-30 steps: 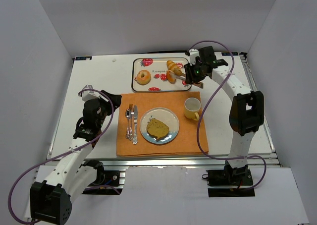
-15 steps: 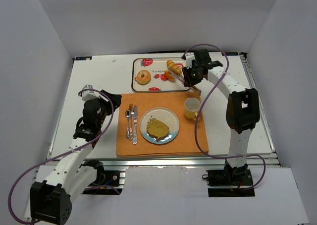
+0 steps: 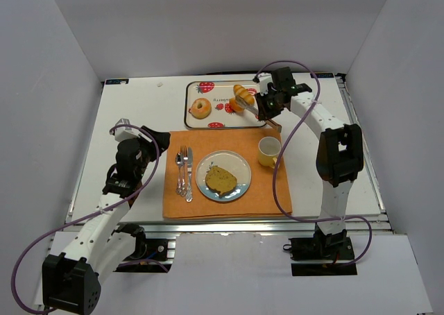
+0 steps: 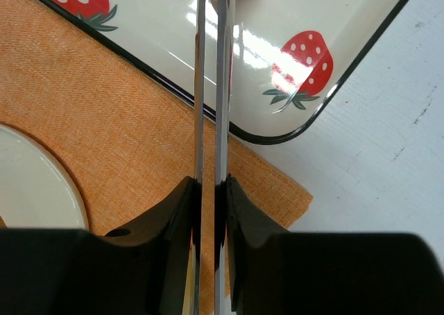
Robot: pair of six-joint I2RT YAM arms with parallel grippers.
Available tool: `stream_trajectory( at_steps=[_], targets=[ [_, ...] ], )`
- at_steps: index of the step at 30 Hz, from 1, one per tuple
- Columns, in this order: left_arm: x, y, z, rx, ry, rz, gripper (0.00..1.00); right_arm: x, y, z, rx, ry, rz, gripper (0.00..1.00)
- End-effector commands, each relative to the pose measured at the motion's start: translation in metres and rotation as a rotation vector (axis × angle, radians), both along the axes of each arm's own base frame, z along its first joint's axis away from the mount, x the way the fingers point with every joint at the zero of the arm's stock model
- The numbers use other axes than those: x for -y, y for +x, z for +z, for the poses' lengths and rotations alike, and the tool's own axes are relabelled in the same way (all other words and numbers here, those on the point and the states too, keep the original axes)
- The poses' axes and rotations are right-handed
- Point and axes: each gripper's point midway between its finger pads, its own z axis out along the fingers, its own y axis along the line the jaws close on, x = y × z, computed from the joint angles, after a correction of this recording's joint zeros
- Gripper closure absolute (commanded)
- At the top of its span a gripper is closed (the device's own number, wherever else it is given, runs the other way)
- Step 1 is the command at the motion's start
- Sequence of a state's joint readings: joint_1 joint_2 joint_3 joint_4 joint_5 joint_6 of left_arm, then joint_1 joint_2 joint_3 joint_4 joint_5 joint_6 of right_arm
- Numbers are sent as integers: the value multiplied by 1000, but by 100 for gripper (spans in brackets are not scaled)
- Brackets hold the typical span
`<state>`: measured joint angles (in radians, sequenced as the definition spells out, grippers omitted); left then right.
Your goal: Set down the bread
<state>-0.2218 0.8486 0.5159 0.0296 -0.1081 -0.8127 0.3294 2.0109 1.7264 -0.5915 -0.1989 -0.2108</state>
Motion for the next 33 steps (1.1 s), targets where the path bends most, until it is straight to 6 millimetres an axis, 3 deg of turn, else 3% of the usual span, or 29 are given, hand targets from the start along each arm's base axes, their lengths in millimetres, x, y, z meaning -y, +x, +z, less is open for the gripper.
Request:
stream_trajectory(
  at_steps=[1, 4, 6, 8, 11, 12, 13, 17, 20, 21, 22, 27, 33],
  targets=[
    [-2, -2, 7, 24, 2, 6, 27, -11, 8, 62, 137, 98, 42, 96],
    [-3, -3, 9, 27, 1, 8, 27, -15, 2, 83, 182, 143, 70, 100],
    [-3, -4, 9, 29, 1, 9, 27, -17, -5, 87, 186, 158, 91, 100],
    [-4, -4, 11, 33, 1, 12, 27, -21, -19, 96, 185, 190, 137, 100],
    [-5, -4, 12, 35, 1, 15, 27, -26, -56, 99, 136, 239, 242, 100],
    [-5, -4, 12, 37, 1, 15, 27, -26, -74, 88, 92, 250, 277, 100],
    [-5, -5, 12, 38, 1, 15, 27, -28, -94, 98, 91, 285, 331, 100],
    [-4, -4, 10, 38, -3, 13, 27, -19, -160, 80, 16, 285, 462, 100],
    [-2, -2, 8, 33, -5, 6, 27, -7, -194, 64, -4, 251, 493, 100],
    [-2, -1, 6, 30, -5, 4, 27, -5, -204, 67, 15, 243, 500, 100],
    [0, 0, 8, 34, -7, 0, 27, 2, -213, 52, -10, 215, 493, 100],
    [2, 4, 6, 30, -9, -10, 27, 15, -226, 33, 25, 139, 467, 100],
    [2, 3, 7, 33, -14, -9, 27, 24, -216, 19, 48, 90, 396, 94]
  ],
)
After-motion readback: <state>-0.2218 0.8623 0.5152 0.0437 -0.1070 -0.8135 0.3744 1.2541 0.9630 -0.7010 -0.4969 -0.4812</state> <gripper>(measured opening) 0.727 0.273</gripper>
